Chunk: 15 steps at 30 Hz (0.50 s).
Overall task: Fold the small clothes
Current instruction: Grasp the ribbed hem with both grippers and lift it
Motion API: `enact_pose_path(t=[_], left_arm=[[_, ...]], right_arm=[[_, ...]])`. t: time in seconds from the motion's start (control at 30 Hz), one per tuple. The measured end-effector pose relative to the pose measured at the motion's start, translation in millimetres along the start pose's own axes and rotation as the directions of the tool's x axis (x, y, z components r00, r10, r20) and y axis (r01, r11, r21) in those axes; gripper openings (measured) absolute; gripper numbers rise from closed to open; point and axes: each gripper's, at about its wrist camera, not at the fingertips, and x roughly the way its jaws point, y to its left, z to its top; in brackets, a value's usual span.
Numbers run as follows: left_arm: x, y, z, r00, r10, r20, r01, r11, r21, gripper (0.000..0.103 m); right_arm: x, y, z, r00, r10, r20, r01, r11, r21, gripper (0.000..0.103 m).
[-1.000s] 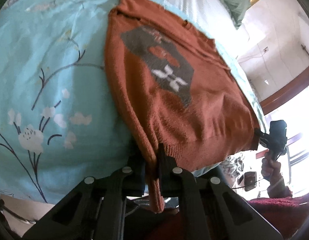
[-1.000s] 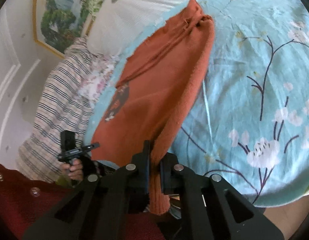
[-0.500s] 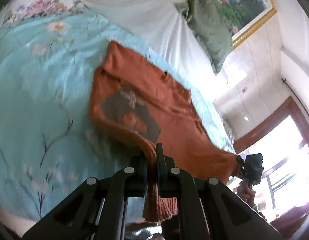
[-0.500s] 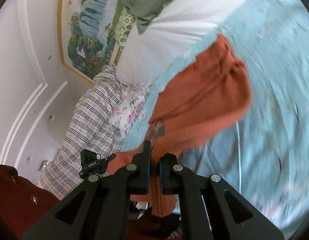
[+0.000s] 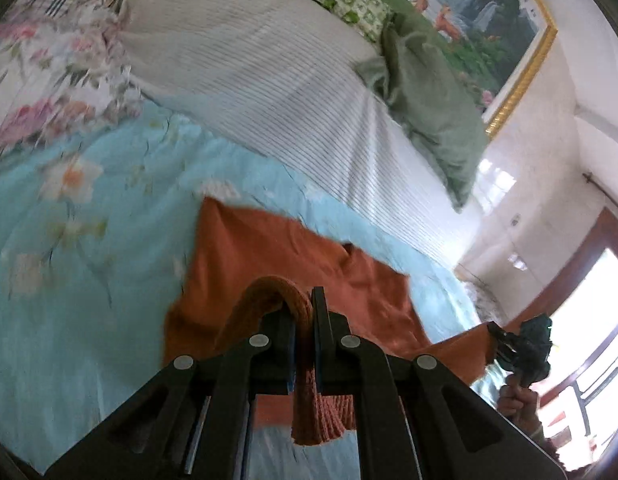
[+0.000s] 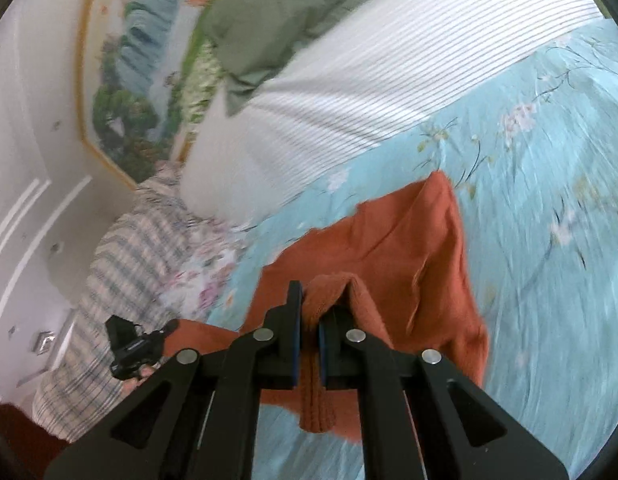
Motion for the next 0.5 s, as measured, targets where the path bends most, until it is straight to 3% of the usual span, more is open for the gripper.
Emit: enact_pose_path(t=[0.33,0.5], left_arm=[[119,45,51,0.992,0.109,-0.059,-0.113,0.992,-0.059,0.005],[172,76,48,0.974,0.176,-0.142,-0.189,0.979,-0.082,0.005]], right_arm=[[75,-58,45,0.990,-0.126,-0.066,0.132,0.988,0.083,0.008],[103,-87,39,0.956,-0.251,-0.152,0.268,0.957,0.108,0.009]])
